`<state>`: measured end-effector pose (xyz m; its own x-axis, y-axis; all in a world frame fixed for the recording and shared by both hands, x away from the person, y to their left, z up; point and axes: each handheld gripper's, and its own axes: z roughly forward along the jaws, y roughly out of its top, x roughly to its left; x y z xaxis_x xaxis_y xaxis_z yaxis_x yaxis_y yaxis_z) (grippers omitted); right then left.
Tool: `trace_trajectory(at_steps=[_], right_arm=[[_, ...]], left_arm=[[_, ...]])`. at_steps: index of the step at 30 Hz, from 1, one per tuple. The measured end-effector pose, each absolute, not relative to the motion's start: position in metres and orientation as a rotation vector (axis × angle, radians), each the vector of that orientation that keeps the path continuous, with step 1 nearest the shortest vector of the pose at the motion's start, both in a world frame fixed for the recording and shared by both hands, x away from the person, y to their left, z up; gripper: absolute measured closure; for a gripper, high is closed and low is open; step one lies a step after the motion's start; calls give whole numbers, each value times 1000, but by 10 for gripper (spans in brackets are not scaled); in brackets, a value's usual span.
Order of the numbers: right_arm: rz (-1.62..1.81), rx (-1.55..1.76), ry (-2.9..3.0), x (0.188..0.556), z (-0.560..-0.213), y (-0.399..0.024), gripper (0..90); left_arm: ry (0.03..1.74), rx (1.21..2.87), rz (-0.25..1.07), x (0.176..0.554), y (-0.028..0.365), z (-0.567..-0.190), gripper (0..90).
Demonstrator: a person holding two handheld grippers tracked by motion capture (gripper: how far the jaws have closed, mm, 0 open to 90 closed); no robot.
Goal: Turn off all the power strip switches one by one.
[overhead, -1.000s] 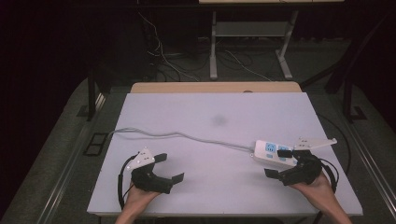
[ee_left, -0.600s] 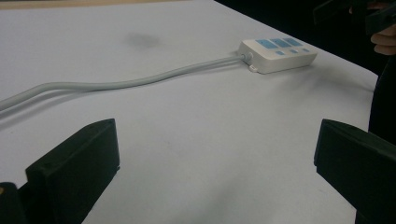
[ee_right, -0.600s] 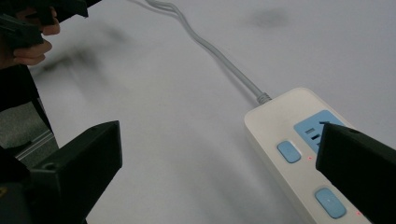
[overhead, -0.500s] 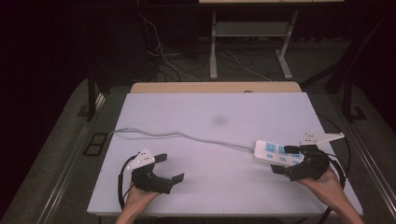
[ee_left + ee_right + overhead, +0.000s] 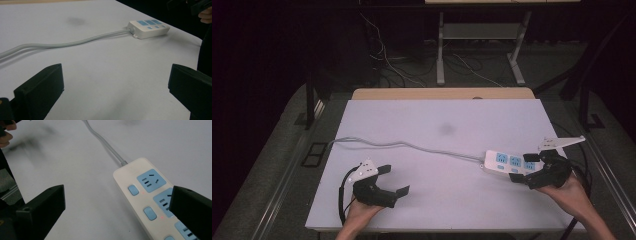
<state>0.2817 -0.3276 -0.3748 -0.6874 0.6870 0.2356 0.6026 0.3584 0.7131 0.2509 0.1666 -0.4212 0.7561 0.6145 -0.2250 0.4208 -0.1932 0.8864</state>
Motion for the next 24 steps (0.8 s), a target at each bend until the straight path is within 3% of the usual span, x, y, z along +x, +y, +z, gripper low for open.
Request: trace_trajectory(at_steps=[24], right_arm=[[1059,1275,2543,289,-382,-349,25]], left_arm=[[803,1832,206,251,166,-422,0]])
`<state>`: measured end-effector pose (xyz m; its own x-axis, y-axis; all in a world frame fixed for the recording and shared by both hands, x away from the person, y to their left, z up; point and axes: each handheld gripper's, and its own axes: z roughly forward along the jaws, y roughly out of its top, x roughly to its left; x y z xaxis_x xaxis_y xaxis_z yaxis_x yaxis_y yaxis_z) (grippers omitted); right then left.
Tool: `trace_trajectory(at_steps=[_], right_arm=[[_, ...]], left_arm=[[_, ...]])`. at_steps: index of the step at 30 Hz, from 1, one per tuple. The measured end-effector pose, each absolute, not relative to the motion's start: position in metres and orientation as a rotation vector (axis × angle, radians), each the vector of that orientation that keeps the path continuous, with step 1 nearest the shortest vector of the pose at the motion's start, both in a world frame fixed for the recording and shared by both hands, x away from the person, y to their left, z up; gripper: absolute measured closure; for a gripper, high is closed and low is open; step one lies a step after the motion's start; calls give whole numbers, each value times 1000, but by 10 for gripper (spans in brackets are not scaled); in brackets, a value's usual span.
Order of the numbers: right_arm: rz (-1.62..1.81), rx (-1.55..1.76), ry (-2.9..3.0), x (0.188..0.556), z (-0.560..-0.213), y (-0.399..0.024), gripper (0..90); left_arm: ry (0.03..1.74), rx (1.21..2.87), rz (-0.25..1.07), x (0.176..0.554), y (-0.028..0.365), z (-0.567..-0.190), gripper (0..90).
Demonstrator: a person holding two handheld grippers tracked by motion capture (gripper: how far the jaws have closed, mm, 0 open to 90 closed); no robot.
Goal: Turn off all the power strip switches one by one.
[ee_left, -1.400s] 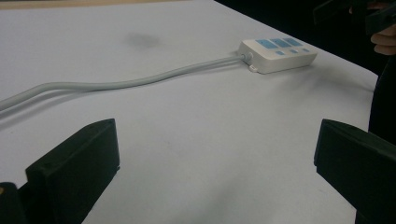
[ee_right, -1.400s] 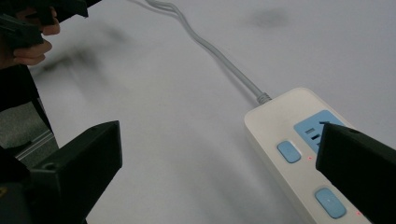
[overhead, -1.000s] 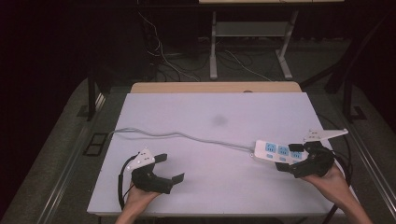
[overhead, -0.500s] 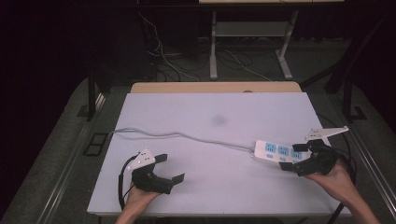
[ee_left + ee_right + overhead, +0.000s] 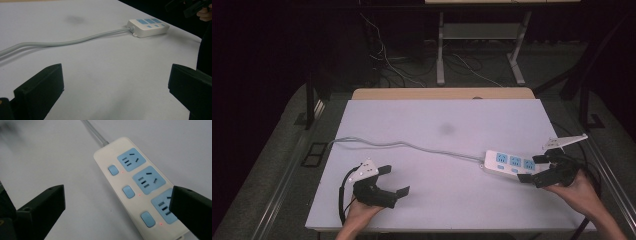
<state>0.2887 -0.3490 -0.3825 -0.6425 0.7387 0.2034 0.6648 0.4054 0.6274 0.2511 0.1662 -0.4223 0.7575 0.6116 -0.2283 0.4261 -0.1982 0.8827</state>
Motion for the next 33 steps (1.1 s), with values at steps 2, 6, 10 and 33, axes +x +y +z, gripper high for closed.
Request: trace_trajectory(at_steps=[2,6,10,33], right_arm=[[1061,1272,2540,288,-383,-352,154],[1027,1305,2516,290,-384,-357,216],[1005,1338,2503,291,-386,-363,380],[1035,1397,2531,295,-404,-381,897]], left_arm=[[803,1831,207,251,166,-422,0],[805,1831,207,251,167,-422,0],[808,1834,206,251,167,-423,0],[812,1833,208,252,166,-423,0]])
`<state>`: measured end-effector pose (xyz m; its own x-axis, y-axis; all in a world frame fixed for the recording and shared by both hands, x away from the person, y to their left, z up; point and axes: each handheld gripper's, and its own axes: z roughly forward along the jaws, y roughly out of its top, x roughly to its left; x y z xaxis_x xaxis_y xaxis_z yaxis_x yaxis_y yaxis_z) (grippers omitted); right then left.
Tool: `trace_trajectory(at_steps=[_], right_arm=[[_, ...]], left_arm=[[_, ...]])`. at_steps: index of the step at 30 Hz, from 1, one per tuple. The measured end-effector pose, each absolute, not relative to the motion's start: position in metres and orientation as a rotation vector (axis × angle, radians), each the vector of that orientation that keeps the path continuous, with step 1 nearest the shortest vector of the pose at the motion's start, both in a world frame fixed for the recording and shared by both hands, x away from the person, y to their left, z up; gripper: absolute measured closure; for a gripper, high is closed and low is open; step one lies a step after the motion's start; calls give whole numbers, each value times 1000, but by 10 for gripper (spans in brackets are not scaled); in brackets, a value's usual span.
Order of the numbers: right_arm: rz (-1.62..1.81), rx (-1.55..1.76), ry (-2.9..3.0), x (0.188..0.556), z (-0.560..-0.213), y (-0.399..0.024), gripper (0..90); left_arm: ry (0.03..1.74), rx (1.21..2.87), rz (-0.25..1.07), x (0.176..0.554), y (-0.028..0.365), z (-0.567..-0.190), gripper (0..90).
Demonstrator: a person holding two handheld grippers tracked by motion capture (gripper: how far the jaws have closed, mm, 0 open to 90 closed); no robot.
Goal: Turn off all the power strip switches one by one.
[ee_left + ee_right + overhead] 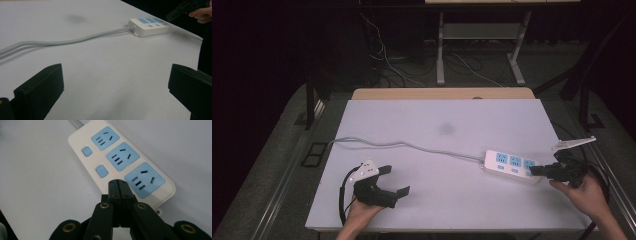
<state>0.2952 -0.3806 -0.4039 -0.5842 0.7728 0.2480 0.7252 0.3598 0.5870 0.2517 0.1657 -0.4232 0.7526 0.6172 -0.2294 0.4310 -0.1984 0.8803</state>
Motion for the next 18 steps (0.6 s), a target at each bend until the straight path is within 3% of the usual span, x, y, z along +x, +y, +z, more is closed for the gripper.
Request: trace_trajectory(at_steps=[18], right_arm=[[998,1375,2534,299,-415,-376,899]], left_arm=[[808,1837,208,252,166,-423,0]])
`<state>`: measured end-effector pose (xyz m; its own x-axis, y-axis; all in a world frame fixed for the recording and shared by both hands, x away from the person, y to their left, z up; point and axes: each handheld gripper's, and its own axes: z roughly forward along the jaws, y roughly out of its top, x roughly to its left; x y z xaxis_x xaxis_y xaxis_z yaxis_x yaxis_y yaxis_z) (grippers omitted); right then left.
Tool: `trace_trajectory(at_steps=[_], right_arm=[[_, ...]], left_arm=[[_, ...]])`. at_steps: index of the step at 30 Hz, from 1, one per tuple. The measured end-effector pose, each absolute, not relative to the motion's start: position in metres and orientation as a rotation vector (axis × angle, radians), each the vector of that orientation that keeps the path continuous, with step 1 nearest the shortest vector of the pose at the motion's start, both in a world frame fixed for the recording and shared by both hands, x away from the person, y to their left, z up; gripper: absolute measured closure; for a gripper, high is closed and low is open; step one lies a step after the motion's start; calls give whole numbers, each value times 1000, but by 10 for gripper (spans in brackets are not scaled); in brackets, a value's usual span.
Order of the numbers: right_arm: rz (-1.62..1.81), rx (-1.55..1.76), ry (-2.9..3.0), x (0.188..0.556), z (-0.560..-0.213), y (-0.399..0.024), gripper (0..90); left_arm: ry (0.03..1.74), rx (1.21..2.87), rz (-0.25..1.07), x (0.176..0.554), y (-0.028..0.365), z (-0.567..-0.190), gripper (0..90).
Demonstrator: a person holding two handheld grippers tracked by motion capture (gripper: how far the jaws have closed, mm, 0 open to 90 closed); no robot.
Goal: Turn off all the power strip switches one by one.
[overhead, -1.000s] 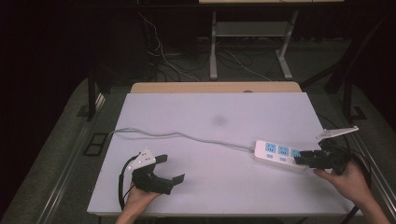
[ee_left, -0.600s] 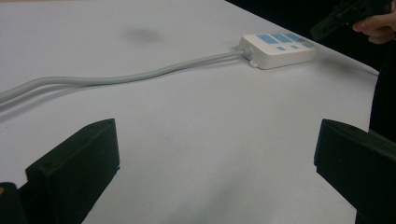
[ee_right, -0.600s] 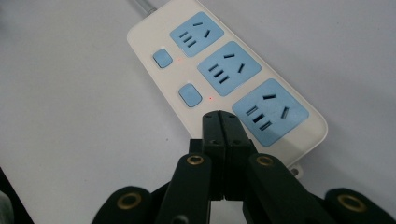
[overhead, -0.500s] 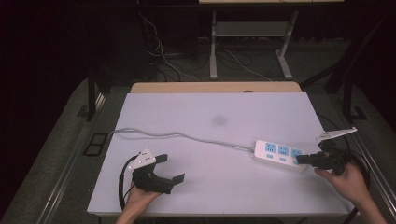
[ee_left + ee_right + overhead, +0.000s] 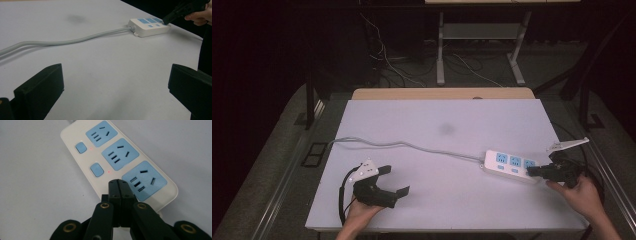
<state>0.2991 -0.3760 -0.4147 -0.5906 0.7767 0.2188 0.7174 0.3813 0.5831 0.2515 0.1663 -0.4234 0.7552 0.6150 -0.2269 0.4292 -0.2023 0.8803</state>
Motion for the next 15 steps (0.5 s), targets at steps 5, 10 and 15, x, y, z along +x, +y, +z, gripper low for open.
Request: trace_trajectory(at_steps=[5,10,15], right_arm=[[1007,1379,2542,300,-415,-377,900],[1057,1404,2542,301,-418,-381,900],[1100,1415,2517,298,-421,-384,900]], left_arm=[[810,1832,209,252,166,-423,0],[810,1830,209,251,166,-423,0],[808,1833,208,251,166,-423,0]])
